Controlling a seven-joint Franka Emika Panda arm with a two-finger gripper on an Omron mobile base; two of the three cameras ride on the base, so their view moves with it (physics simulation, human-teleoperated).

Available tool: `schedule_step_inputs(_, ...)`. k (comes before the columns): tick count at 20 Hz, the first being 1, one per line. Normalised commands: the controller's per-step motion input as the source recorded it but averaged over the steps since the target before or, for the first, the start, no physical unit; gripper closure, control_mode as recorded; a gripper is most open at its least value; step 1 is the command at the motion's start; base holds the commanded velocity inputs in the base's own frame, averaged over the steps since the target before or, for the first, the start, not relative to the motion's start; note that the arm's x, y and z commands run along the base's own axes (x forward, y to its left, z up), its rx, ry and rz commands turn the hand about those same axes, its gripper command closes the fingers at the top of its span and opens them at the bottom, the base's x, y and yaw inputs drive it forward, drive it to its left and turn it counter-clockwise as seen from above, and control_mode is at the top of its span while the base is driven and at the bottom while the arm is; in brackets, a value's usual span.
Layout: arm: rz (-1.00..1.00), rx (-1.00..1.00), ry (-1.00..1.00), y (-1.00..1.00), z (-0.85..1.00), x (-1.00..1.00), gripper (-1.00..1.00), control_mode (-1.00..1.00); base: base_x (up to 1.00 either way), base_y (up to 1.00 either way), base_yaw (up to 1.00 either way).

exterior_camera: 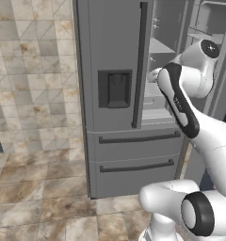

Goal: Retrieve the chicken drumstick from the fridge and place it on the saucepan with marinade on the stove.

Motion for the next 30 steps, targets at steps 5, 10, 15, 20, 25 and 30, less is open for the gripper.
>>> schedule_step_inputs(5, -0.13, 0.00, 0.04, -0.30, -0.01, 0.64, -1.00, -1.00, 0.00, 0.00, 0.00)
schedule_step_inputs(10, -0.11, 0.00, 0.02, -0.16, 0.00, 0.75, -1.00, -1.00, 0.00, 0.00, 0.00)
schedule_step_inputs(15, -0.02, 0.00, 0.00, -0.03, 0.00, 0.42, -1.00, -1.00, 0.00, 0.00, 0.00)
schedule_step_inputs(20, 0.00, 0.00, 0.00, 0.00, -0.01, 0.28, -1.00, -1.00, 0.00, 0.00, 0.00)
schedule_step_inputs(25, 0.00, 0.00, 0.00, 0.00, -0.05, 0.49, -1.00, -1.00, 0.00, 0.00, 0.00)
schedule_step_inputs(30, 0.00, 0.00, 0.00, 0.00, -0.15, 0.49, -1.00, -1.00, 0.00, 0.00, 0.00)
